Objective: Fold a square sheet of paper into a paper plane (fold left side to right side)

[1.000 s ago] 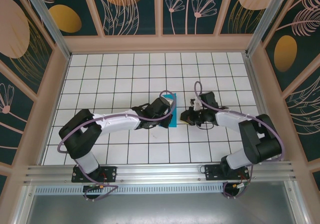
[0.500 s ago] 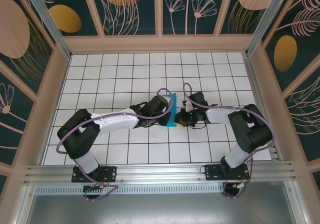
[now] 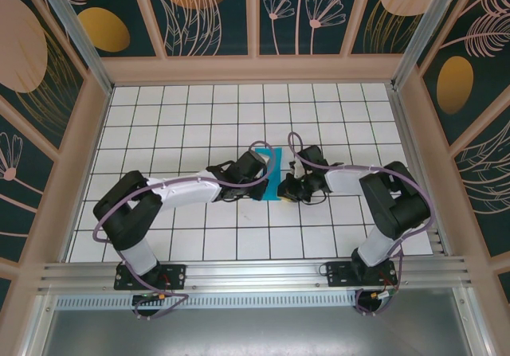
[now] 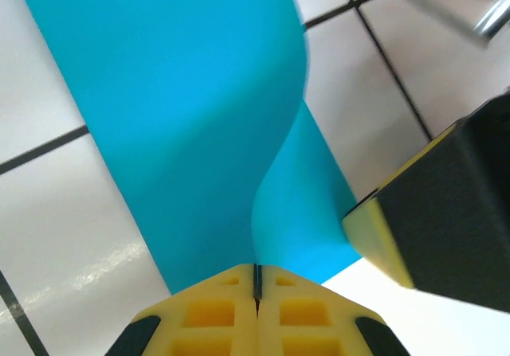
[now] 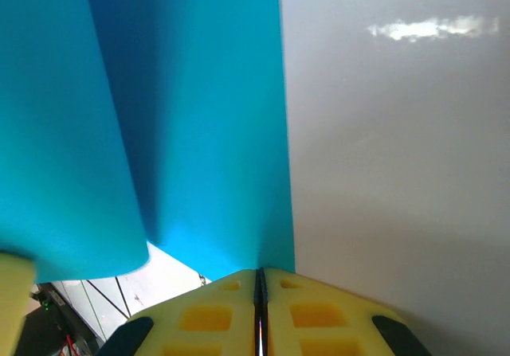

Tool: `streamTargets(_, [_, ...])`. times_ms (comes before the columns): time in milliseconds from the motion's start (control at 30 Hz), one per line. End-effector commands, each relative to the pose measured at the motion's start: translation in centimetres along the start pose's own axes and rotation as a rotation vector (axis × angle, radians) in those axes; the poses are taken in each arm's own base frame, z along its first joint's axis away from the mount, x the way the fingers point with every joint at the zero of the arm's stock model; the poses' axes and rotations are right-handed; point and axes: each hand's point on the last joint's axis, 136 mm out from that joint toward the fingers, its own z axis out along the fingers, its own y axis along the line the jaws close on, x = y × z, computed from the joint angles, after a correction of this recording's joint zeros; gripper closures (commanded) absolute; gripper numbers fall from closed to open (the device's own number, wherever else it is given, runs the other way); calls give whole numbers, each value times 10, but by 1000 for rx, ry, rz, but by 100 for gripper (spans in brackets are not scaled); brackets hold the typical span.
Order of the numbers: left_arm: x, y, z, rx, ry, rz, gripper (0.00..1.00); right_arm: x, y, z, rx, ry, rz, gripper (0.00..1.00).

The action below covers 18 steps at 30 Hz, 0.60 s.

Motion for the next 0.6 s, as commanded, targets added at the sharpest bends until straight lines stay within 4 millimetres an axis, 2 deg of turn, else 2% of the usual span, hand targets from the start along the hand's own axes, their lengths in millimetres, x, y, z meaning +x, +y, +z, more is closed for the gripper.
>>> streamTargets(0, [9, 12, 4, -60, 58, 67, 96, 6, -17, 6, 84, 23, 10, 88])
streamTargets(333, [-3, 22, 9, -126, 59, 118, 94, 7, -16, 8, 86, 32, 4, 88])
streamTargets(567, [-16, 14, -2, -101, 22, 121, 93, 6, -16, 9, 87, 36, 3, 88])
